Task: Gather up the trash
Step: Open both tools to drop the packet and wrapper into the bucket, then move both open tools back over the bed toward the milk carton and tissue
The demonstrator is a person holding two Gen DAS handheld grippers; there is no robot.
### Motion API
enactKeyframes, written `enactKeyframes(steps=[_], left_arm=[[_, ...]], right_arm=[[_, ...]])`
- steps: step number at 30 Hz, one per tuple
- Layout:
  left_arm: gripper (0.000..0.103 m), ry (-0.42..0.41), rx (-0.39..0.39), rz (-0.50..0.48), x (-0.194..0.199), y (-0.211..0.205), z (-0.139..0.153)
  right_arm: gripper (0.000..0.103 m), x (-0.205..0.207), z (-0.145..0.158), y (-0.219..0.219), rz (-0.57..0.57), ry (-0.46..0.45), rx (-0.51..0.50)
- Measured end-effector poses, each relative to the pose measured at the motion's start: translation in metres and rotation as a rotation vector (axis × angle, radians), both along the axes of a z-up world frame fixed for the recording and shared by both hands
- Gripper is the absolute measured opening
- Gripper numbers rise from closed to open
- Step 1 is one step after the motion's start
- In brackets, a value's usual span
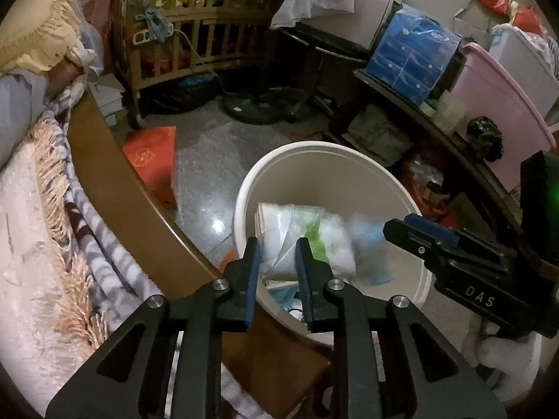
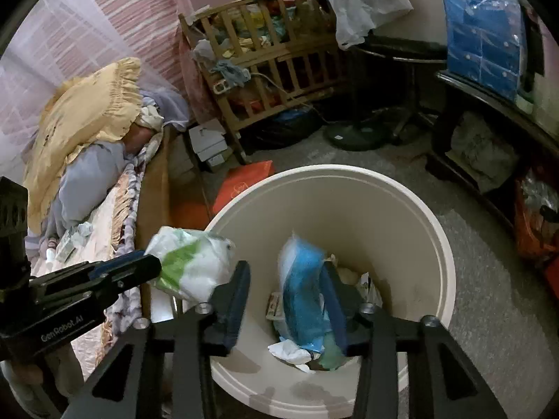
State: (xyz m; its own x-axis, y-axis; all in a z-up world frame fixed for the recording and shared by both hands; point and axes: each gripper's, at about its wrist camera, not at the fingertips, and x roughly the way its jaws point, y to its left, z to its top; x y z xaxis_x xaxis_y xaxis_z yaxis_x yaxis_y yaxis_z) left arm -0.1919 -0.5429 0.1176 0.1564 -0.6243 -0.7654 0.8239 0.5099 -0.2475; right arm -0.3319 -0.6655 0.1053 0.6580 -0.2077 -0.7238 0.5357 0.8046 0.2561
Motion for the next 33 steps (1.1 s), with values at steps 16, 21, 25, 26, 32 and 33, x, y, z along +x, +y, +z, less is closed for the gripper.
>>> enactKeyframes(steps=[16,21,25,26,32,33], left_arm=[[0.026,-0.104,0.064,0.097,0.016,0.056,0.000],[0.027,-0.134,0.086,0.148,0.034,0.085,0.001],[0.028,-0.159,0.102,0.185,0.049,0.109,0.002],[0.028,-0.162,0.103,0.198,0.054,0.117,0.003],[0.045,-0.151,0.082,0.270,0.084,0.159,0.004],[0.047,-0.145,0.076,0.282,0.088,0.167,0.003]], right_arm=[[0.060,0.025,-0.008,0.032,0.116,0.018,0.003],[0.060,0.042,-0.003,0.055,0.168,0.014,-0.010],[0.060,0.059,0.001,0.075,0.209,0.009,-0.013],[0.060,0.063,0.002,0.079,0.219,0.005,-0.009],[0.060,0.100,0.003,0.119,0.308,0.003,-0.005],[0.061,0.109,0.004,0.129,0.328,0.003,-0.008]])
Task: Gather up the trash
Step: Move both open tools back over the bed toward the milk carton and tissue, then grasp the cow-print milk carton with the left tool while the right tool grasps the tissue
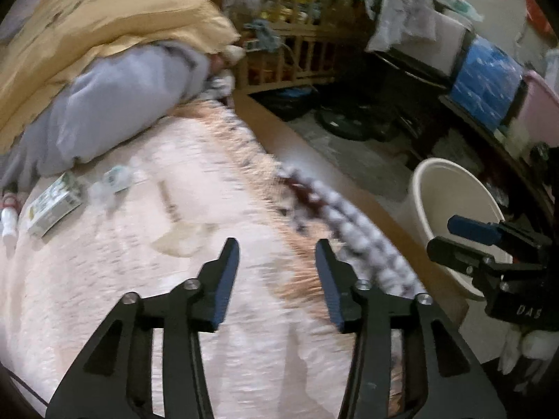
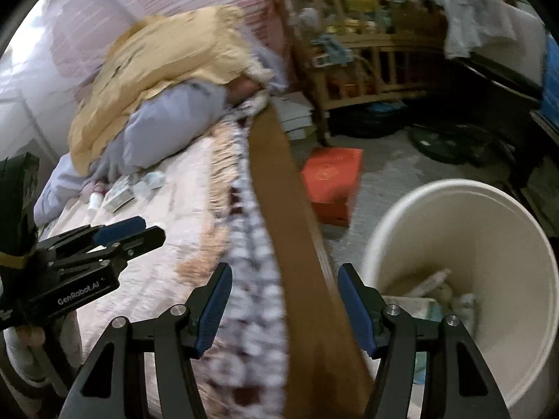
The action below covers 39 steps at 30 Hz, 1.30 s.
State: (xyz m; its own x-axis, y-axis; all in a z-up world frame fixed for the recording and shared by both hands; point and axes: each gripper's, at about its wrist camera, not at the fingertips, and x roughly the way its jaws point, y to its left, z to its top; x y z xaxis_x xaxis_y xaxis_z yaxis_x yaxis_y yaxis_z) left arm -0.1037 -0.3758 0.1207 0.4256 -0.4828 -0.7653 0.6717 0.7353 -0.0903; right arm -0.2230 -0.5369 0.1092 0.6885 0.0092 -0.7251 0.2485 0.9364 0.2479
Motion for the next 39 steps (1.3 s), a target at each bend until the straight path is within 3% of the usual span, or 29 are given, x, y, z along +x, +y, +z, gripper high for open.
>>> enactKeyframes(steps=[2,5,14,18,28,33,35,36,39], left_arm=[[0.053,0.009,-0.014,0.023,0.010,0.018,-0.002],[0.054,0.021,-0.014,0.065,0.026,0.046,-0.007],[0.055,0.082,-0.025,0.277,0.095,0.156,-0.029],[0.058,0.072,-0.031,0.353,0.130,0.197,-0.031],[0.061,0.045,-0.037,0.499,0.249,0.239,-0.029],[0.061,0.080,0.003,0.577,0.305,0.246,-0.052],[0.061,0.127,0.021,0.576,0.313,0.248,-0.067],[0.061,0.158,0.005,0.561,0.310,0.250,-0.073],[0.061,0.239,-0.047,0.490,0.283,0.253,-0.082]], right_arm=[[0.062,0.012,0.001,0.013,0.028,0.000,-0.002],[0.068,0.033,0.001,0.035,0.077,0.000,-0.001],[0.069,0.110,-0.007,0.100,0.223,0.017,0.008],[0.073,0.152,-0.012,0.122,0.262,0.007,0.048],[0.073,0.272,-0.029,0.165,0.335,0.020,0.060],[0.073,0.309,-0.049,0.169,0.344,0.054,0.064],[0.058,0.315,-0.056,0.170,0.352,0.063,0.066],[0.040,0.316,-0.058,0.171,0.354,0.060,0.057],[0.029,0.310,-0.058,0.168,0.365,0.042,0.046]])
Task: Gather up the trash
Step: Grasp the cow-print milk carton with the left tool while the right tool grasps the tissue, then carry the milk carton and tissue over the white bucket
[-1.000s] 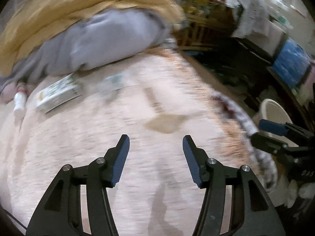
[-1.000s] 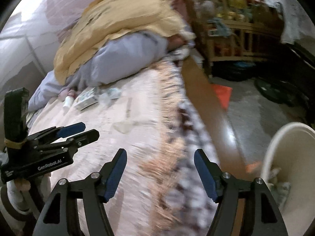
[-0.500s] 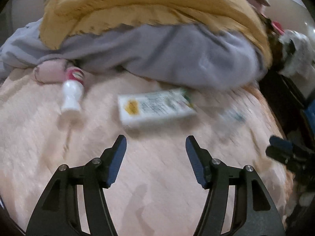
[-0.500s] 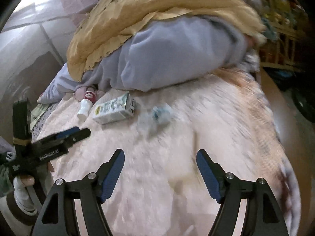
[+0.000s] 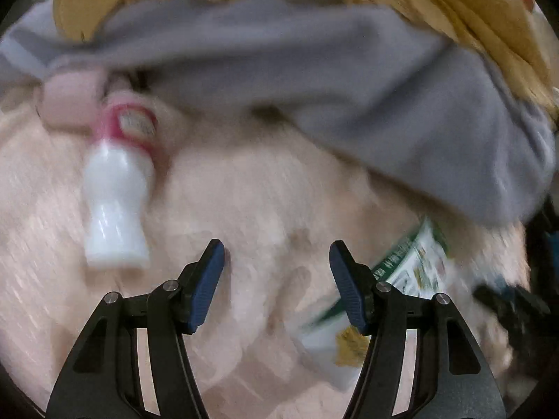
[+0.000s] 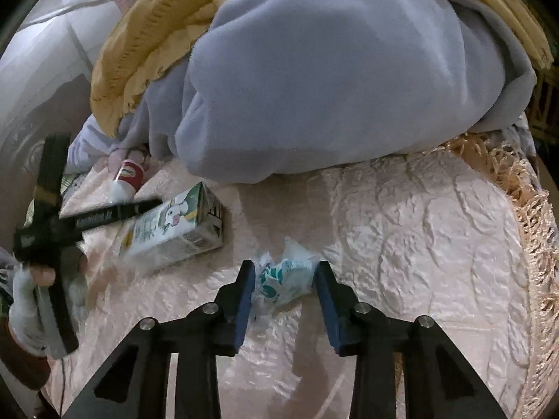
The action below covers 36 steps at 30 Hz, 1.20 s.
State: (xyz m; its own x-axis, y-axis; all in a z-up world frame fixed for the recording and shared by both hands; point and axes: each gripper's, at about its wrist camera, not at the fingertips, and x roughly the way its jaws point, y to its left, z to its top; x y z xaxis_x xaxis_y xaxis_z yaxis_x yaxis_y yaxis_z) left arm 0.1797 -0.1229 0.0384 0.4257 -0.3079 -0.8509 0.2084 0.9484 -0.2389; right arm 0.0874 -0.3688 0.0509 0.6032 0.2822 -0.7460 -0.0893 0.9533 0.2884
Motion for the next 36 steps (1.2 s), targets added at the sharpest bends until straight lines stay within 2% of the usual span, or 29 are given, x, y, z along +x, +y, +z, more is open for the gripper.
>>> enactKeyframes(steps=[6,9,11,12,14,15,19,20,22,23,29,36], left_arm=[[0.061,0.018,-0.114,-0.147,-0.068,-0.005,0.017],[0.064,-0.015,-0.152,-0.152,-0.080,-0.011,0.031],[0.073,-0.029,-0.160,-0.150,-0.089,-0.023,0.038],[0.073,-0.030,-0.163,-0.150,-0.092,-0.033,0.038],[0.073,-0.031,-0.133,-0.133,-0.087,-0.046,0.036],[0.073,-0.034,-0.090,-0.109,-0.083,-0.054,0.032],[0.073,-0.036,-0.001,-0.085,-0.078,-0.073,0.016],[0.069,-0.035,0.010,-0.085,-0.078,-0.076,0.013],[0.052,-0.010,0.010,-0.082,-0.080,-0.078,0.008],[0.052,-0.004,0.002,-0.080,-0.083,-0.077,0.008],[0.052,-0.069,-0.007,-0.118,-0.131,-0.077,0.034],[0.052,-0.147,-0.008,-0.218,-0.200,-0.108,0.072]], right_arm=[[0.028,-0.042,0.016,-0.017,0.005,-0.030,0.009],[0.028,-0.063,0.024,-0.025,-0.001,-0.035,0.026],[0.028,-0.074,0.027,-0.027,0.000,-0.039,0.035],[0.028,-0.082,0.030,-0.027,0.000,-0.046,0.034],[0.028,-0.090,0.033,-0.022,0.006,-0.056,0.032],[0.028,-0.094,0.034,-0.021,0.011,-0.062,0.030],[0.028,-0.113,0.040,-0.017,0.026,-0.081,0.010],[0.028,-0.116,0.041,-0.017,0.027,-0.083,0.006],[0.028,-0.126,0.042,-0.017,0.032,-0.084,0.004],[0.028,-0.131,0.044,-0.018,0.031,-0.085,0.002],[0.028,-0.162,0.049,-0.029,0.008,-0.087,-0.007],[0.028,-0.213,0.062,-0.048,-0.058,-0.099,-0.008]])
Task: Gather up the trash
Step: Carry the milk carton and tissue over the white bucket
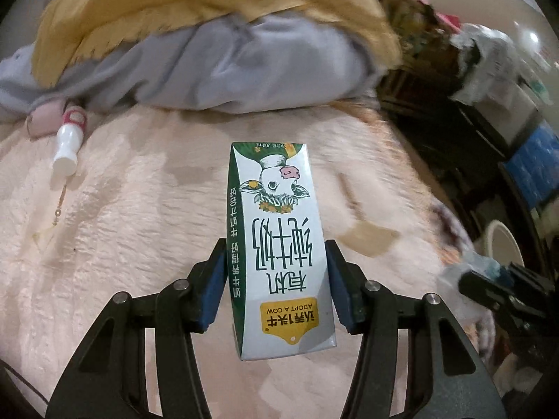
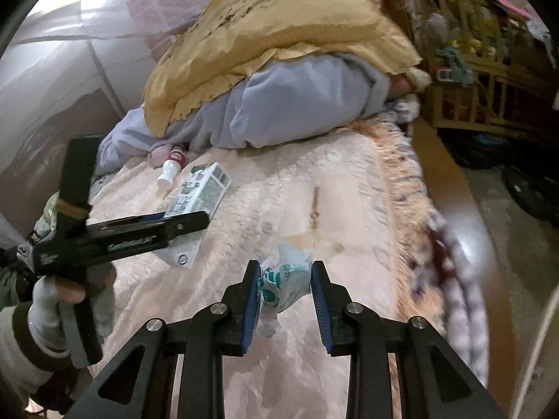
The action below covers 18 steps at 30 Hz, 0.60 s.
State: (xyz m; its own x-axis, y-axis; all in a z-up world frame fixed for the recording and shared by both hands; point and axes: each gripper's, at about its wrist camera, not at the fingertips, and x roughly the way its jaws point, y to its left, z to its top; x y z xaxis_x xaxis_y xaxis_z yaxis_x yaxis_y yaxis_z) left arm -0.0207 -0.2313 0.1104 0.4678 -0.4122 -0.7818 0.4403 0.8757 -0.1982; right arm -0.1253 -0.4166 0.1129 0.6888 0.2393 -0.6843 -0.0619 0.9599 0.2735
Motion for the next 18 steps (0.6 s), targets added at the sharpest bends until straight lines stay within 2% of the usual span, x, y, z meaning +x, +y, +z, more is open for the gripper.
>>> enactKeyframes(steps=[11,18], left_arm=[[0.052,-0.059,-0.003,-0.185,-0.081,-0.081,0.037],[0.052,-0.084,0.002,-0.287,-0.121,-0.136,0.046]], right_arm=[[0.028,-0.088,0.033,-0.052,-0.139,-0.038,-0.051],[0.028,-0.133,0.039,-0.098,-0.242,-0.037,-0.070]])
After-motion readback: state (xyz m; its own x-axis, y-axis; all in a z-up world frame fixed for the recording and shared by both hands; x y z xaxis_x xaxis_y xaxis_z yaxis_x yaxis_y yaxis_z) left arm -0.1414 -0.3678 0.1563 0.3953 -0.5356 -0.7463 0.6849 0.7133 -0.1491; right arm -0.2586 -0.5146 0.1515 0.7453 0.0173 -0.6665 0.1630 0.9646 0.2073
